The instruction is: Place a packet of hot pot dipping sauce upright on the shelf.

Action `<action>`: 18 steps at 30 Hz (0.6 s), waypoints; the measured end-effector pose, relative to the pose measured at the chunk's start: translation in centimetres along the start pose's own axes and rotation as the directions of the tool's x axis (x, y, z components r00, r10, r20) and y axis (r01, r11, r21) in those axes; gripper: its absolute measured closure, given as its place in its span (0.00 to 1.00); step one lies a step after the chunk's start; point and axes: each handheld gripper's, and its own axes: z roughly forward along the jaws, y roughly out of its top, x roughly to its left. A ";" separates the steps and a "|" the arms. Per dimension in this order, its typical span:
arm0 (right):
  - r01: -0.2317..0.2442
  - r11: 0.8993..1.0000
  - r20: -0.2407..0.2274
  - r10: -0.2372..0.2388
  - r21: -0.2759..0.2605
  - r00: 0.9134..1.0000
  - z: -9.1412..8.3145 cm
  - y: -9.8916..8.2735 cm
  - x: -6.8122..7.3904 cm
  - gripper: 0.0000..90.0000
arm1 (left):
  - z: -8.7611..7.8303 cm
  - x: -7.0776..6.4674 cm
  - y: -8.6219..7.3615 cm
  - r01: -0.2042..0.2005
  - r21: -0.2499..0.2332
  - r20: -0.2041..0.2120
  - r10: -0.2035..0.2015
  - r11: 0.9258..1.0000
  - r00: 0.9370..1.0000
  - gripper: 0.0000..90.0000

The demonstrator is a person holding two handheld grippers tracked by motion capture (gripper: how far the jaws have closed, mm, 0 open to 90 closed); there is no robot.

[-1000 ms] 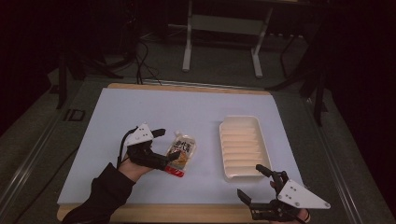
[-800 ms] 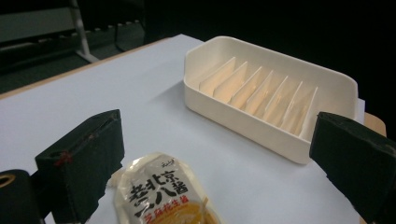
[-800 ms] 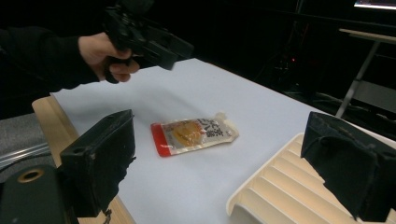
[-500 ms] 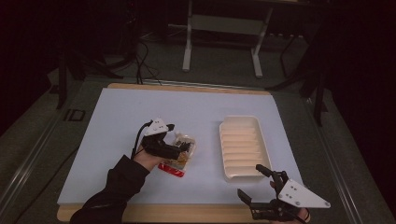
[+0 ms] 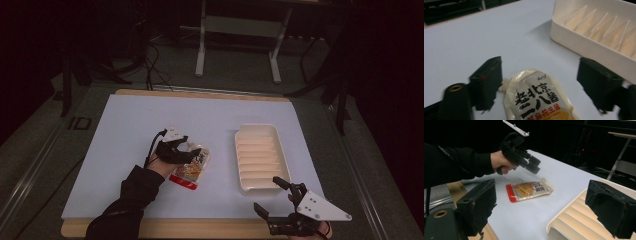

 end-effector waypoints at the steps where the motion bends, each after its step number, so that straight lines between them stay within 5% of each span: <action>1: -0.005 1.000 -0.002 0.005 0.001 1.000 0.0 0.0 0.0 0.11 | 0.2 0.2 -0.1 0.004 0.015 -0.015 -0.004 1.000 1.000 0.34; 7: -0.005 1.000 -0.010 0.005 0.011 1.000 0.2 -0.2 0.0 0.11 | 1.2 1.4 -0.8 0.041 0.071 -0.044 -0.038 0.997 0.998 0.37; 15: -0.011 1.000 -0.014 0.011 0.016 1.000 0.3 -0.2 -0.1 0.11 | 2.6 1.7 -1.6 0.037 0.127 -0.101 -0.024 0.991 0.995 0.36; 18: -0.008 1.000 -0.014 0.009 0.018 1.000 0.3 -0.3 -0.1 0.11 | 3.1 1.8 -1.8 0.041 0.158 -0.090 -0.027 0.987 0.996 0.31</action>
